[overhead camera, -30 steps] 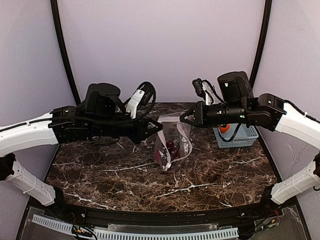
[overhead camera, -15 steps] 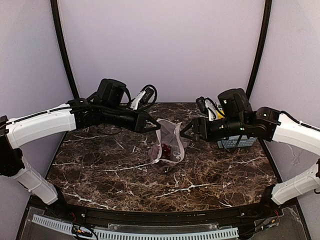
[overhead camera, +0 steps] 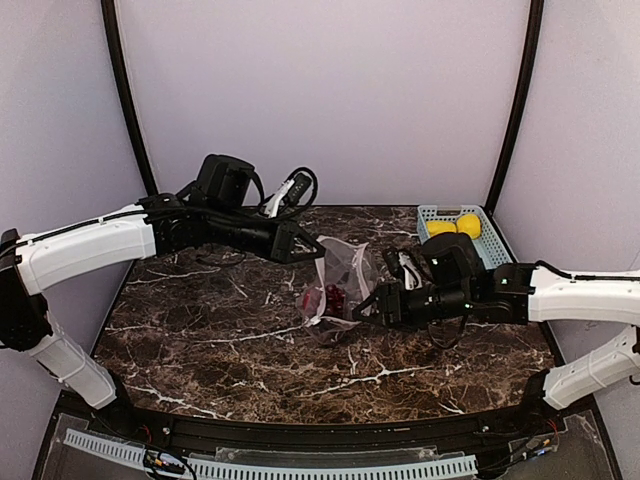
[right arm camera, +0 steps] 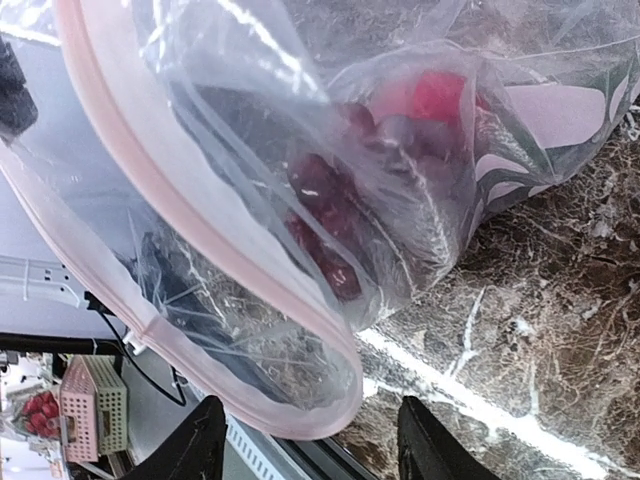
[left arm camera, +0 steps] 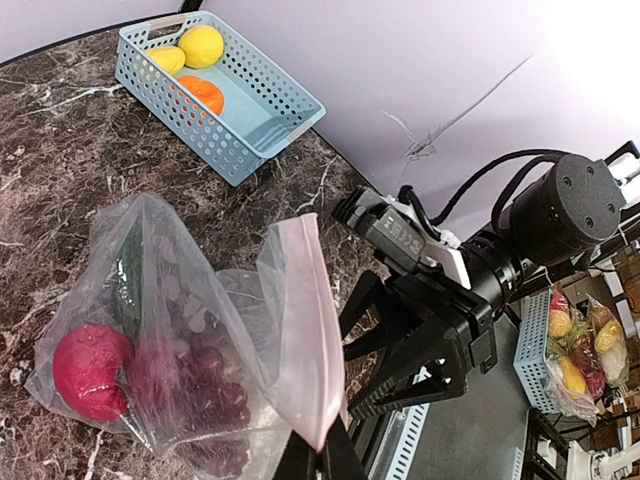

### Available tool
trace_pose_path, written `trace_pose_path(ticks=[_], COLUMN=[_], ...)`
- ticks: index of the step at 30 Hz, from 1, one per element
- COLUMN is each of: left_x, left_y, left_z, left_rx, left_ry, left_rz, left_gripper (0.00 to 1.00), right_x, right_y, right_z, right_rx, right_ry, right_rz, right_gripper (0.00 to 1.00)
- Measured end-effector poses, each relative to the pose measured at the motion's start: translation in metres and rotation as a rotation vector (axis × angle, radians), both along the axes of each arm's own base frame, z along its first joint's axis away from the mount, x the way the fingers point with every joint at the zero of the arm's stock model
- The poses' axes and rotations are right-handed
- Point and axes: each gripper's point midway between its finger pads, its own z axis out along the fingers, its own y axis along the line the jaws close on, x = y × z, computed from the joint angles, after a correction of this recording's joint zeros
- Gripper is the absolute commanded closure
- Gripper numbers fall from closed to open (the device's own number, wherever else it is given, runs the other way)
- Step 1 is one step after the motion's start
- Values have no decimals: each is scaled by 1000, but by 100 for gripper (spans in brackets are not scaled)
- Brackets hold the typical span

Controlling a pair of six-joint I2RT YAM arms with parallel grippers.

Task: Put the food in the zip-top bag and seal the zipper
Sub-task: Adjust the zipper food storage bag at the center of the board.

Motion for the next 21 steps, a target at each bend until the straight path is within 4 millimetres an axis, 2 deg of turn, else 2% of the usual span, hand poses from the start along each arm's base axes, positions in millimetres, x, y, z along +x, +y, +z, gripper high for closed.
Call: trace_pose_path(ticks=[6, 8, 9, 11, 12, 14, 17, 19, 21], left_x=[0, 0, 0, 0, 1, 5, 22, 42, 57], left_y=[0, 0, 0, 0, 1, 4, 16, 31, 44], left_z=[0, 0, 0, 0, 1, 4, 18, 33, 50], left_rx=[-2, -2, -2, -2, -2, -3, -21, -39, -49], left_ry=[2, 2, 2, 2, 1, -2, -7, -32, -70], left_rz=[-2, -2, -2, -2, 0, 7, 41, 89, 128], left_gripper=[99, 99, 99, 99, 99, 99, 99, 99, 99], right_x=[8, 10, 10, 10, 10, 10, 15, 18, 17], right_y=[10, 13, 13, 14, 14, 16, 24, 26, 19], right_z=[5, 4, 3, 1, 2, 11, 57, 102, 148], right_rx=[49, 54, 53, 51, 51, 48, 85, 147, 219], right_ry=[0, 3, 6, 10, 14, 6, -59, -146, -240], right_rz=[-30, -33, -34, -32, -30, -20, 1, 5, -3], right_gripper=[63, 75, 86, 97, 100, 100, 100, 100, 100])
